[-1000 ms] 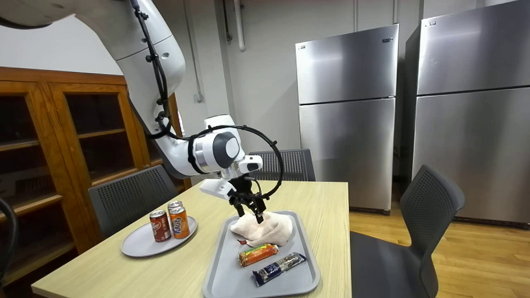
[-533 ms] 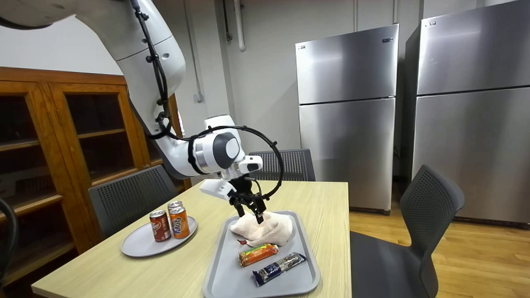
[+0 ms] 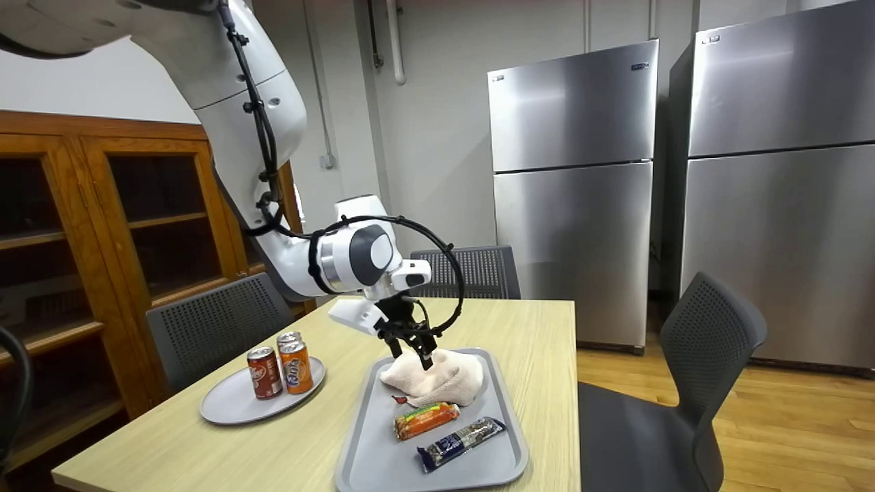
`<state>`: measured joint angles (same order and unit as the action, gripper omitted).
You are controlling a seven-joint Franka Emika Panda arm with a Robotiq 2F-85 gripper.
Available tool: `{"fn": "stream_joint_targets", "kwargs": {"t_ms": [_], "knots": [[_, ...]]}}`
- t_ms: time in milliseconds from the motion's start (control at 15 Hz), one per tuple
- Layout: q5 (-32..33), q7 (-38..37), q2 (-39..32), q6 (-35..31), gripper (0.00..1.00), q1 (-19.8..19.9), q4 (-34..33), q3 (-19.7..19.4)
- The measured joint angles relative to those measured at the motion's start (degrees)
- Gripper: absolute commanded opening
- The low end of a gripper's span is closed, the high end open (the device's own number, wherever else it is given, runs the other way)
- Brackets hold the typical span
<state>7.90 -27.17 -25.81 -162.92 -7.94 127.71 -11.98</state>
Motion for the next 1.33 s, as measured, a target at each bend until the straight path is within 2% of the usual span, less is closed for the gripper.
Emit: {"fn": "stream_joint_targets", "kwargs": {"t_ms": [933,1000,1133,1333], "knots": [[-1.8,-1.8,-12.0,-0.8,1.00,-5.8,-10.6,-4.9],[-2.1,-1.9,-12.9,-0.8,0.79,-6.1,-11.4,-5.3],[-2.6,-2.1,-14.4,-0.8,0.66,-6.6,-12.8,-5.9],[-3.3,-2.1,-15.9,-0.8,0.40,-7.2,-14.1,-6.7]]}}
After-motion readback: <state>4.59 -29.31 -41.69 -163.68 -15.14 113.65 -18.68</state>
